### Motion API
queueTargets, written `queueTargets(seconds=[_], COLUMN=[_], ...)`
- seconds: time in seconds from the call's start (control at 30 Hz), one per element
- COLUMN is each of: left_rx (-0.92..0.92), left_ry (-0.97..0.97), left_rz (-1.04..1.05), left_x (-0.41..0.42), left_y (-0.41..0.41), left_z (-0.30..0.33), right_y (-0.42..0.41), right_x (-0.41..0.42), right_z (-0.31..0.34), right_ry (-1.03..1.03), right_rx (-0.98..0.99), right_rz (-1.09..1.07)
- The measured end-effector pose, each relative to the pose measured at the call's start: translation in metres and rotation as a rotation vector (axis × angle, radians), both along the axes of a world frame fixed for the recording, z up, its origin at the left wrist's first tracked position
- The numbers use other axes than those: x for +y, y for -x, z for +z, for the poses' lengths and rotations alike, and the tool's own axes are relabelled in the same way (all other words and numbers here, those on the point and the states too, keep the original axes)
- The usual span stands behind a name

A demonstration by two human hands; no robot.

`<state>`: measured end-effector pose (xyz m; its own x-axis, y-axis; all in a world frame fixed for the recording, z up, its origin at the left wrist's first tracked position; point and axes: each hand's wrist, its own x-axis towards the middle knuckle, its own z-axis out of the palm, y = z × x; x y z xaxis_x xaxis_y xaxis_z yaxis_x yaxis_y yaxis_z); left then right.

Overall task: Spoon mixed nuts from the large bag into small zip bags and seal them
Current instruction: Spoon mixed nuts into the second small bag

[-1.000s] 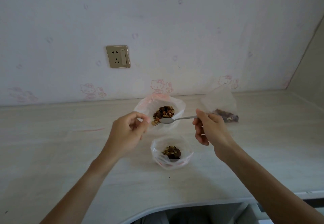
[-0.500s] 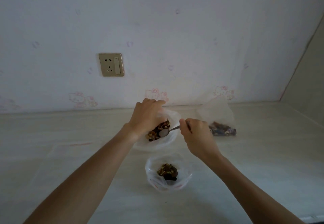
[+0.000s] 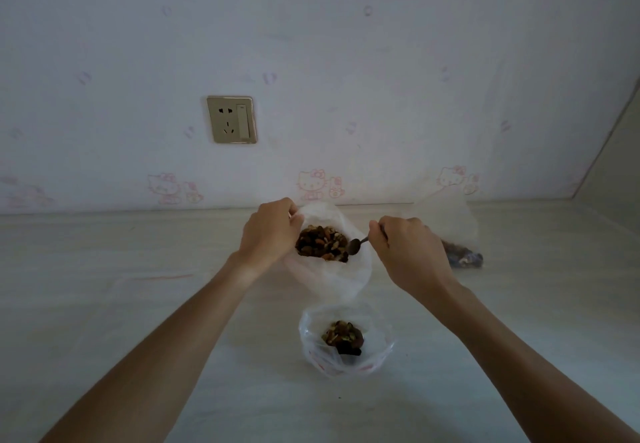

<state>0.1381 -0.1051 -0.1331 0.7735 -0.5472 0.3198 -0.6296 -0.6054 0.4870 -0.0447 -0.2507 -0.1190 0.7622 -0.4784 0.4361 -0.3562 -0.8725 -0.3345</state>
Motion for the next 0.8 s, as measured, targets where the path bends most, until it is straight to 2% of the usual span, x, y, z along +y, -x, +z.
queueTargets(seconds=[0.13,0.23,0.4,0.57,0.7,0.8], left_rx=[0.145,0.124,0.182,0.28,0.345,0.344], left_ry=[-0.01,-0.054,0.157,0.323,0.488,0.539], left_rz=[0.021,0.03,-0.005,0.02,0.036,0.027], left_x=[0.01,0.016,0.02,0.014,0.014,0.015], left_y=[0.01,0.015,0.021,0.024,0.03,0.031], left_z=[-0.01,-0.021,-0.038,-0.048,-0.057,-0.061], right_y=[0.001,0.001,0.009,0.009,0.003,0.001], right_x=[0.0,0.001,-0.001,-0.005,-0.006,-0.009], right_z=[-0.001,-0.004,-0.004,-0.012,-0.021,-0.027], right_ry=[-0.093,-0.125,-0.111,-0.185,-0.37,-0.519], right_rx=[-0.014,-0.019,-0.061,-0.068,-0.138,-0.211], right_rz=[0.014,-0.015,-0.045,-0.03,-0.036,-0.058])
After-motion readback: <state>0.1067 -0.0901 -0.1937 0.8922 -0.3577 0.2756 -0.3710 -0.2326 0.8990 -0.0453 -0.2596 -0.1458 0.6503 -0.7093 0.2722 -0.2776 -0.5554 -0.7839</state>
